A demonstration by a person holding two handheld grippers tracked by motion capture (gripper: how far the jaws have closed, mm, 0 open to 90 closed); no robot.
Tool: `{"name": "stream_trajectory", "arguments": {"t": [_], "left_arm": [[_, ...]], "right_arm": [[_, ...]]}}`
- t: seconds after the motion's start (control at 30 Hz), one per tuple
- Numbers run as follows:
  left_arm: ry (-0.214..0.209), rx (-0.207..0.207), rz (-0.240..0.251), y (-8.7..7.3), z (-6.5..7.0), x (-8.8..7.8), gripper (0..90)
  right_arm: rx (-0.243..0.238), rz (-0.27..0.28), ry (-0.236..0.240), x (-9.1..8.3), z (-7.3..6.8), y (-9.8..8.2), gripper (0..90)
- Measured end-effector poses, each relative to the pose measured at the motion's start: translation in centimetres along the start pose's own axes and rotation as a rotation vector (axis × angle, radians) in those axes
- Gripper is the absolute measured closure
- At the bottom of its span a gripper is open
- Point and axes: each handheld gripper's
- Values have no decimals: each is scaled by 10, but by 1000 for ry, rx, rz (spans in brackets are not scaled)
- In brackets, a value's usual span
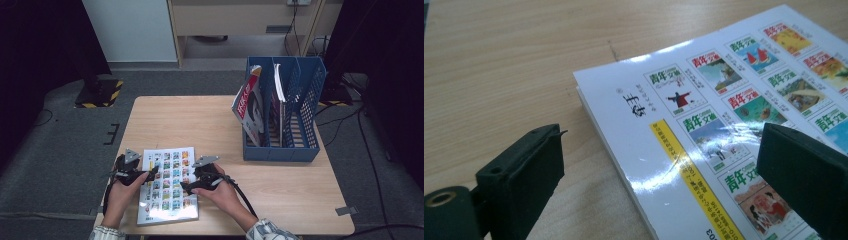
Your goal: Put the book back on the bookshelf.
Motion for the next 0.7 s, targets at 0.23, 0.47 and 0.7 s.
{"name": "stream_trajectory", "arguments": {"t": [0.23, 0.47, 0.7], "left_arm": [[6, 5, -23, -2, 1, 2, 46], [12, -20, -43, -5, -2, 3, 45], [-21, -80, -55, -7, -4, 4, 43]], "right_arm": [[17, -5, 12, 0, 1, 0, 109], [17, -2, 14, 0, 1, 0, 107], [15, -2, 15, 0, 1, 0, 102]]}}
Point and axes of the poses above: each handheld gripper's, and its own axes: x roughly forward along the jaws, y roughly out of its top, z roughly to its right, and after that the axes turned 10 degrees about -x, right-handed
